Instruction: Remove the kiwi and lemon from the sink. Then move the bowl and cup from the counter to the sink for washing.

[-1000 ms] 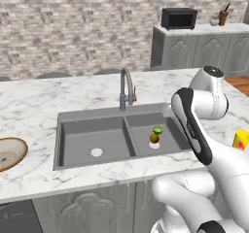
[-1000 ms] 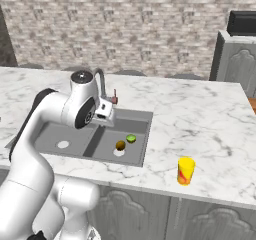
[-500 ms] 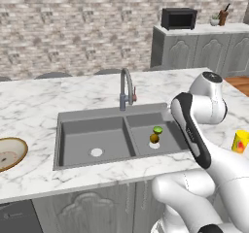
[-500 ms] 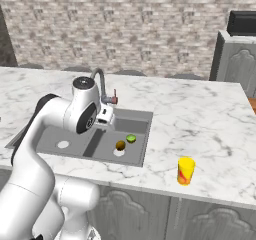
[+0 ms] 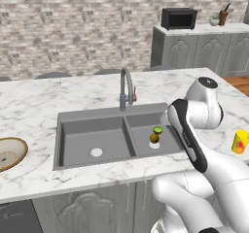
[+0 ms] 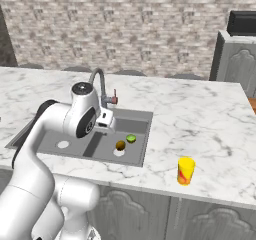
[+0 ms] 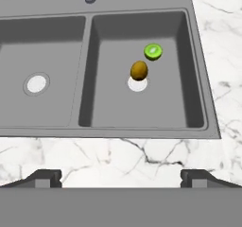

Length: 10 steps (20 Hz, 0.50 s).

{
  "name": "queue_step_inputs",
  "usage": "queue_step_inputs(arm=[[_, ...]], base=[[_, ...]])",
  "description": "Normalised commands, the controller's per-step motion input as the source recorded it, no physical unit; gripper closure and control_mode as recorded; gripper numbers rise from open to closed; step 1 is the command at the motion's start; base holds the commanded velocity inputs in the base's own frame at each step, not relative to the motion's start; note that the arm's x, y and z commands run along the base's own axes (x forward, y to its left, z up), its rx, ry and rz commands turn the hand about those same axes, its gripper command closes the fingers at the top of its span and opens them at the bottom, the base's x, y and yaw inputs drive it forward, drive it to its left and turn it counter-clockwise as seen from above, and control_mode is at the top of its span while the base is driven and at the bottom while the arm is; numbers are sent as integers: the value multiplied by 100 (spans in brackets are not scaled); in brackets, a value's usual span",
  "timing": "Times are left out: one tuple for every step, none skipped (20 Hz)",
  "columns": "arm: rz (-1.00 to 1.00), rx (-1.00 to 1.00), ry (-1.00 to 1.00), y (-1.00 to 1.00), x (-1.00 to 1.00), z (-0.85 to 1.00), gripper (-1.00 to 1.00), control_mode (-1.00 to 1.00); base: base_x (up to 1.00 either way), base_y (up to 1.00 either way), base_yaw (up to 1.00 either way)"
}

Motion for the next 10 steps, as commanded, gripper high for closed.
queue_step_inputs(arm=[[0, -8, 0, -4, 8, -17, -100, -100], [0, -8, 0, -6, 8, -16, -100, -100], [0, -6, 0, -9, 9, -15, -100, -100], [0, -5, 0, -11, 11, -15, -100, -100], [0, -5, 0, -9, 12, -15, -100, -100], [0, -5, 0, -9, 14, -15, -100, -100], [0, -4, 0, -10, 13, -14, -100, -100], [0, -3, 0, -11, 13, -13, -100, -100], [0, -3, 0, -12, 13, -14, -100, -100], [0, -1, 0, -12, 12, -12, -100, -100]], base=[[0, 0, 0], [0, 0, 0], [0, 0, 0], [0, 0, 0], [0, 0, 0], [0, 0, 0], [0, 0, 0], [0, 0, 0], [0, 0, 0], [0, 0, 0]])
